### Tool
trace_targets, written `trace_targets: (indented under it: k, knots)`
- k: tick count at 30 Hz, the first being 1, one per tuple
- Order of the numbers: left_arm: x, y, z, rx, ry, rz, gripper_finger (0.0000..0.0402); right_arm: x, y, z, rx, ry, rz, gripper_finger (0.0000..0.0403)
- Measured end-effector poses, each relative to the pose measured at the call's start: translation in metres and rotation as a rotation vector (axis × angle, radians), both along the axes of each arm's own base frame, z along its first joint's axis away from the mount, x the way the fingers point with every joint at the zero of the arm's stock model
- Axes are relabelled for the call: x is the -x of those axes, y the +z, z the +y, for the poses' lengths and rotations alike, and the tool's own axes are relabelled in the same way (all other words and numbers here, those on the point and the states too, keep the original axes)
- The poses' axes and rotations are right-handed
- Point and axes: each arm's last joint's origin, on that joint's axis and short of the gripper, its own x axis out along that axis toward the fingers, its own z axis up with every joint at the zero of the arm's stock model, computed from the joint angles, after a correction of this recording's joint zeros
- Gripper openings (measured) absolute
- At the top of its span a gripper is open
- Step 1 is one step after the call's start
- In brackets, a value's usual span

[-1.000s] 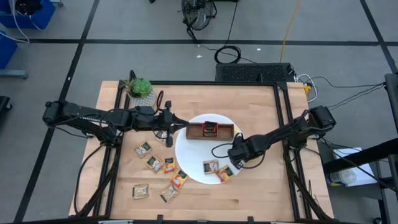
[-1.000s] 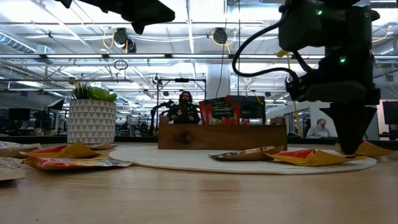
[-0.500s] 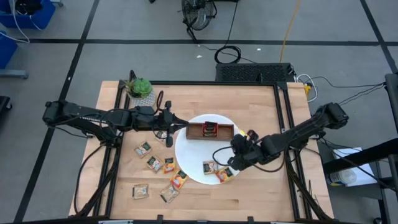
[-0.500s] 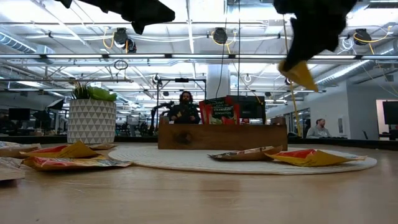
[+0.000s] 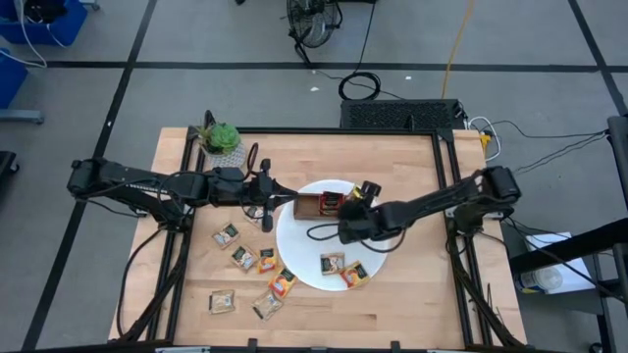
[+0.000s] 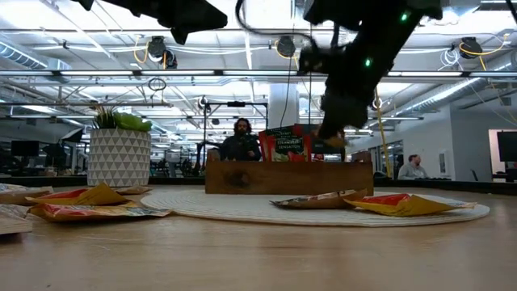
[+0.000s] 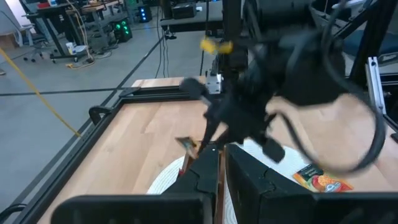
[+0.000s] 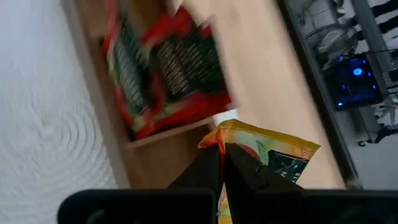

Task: Pick & Place Tea
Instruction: Put the yellow tea bag into the right section of the wooden organizer

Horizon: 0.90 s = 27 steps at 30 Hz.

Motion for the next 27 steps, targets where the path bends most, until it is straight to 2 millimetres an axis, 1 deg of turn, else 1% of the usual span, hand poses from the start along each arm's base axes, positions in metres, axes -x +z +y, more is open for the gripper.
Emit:
trace_targets:
  k: [3,8,18,21,27]
  knots:
    - [0.000,0.000,0.000,0.000,0.000,0.000,0.0037,-0.006,-0.013,-0.004,0.020,0.022,0.055,0.0000]
    - [0.000,0.000,0.000,0.000,0.000,0.000,0.0037,-0.009,-0.027,-0.007,0.047,0.046,0.134,0.0004]
    - [0.000,0.000,0.000,0.000,0.000,-0.001,0.0037,-0.009,-0.029,-0.007,0.069,0.093,0.185,0.0021]
    - [0.000,0.000,0.000,0.000,0.000,-0.001,0.0037,-0.009,-0.029,-0.007,0.067,0.100,0.189,0.0040]
    - [0.000,0.000,0.000,0.000,0.000,-0.001,0.0037,-0.010,-0.029,-0.006,0.041,0.102,0.172,0.0116]
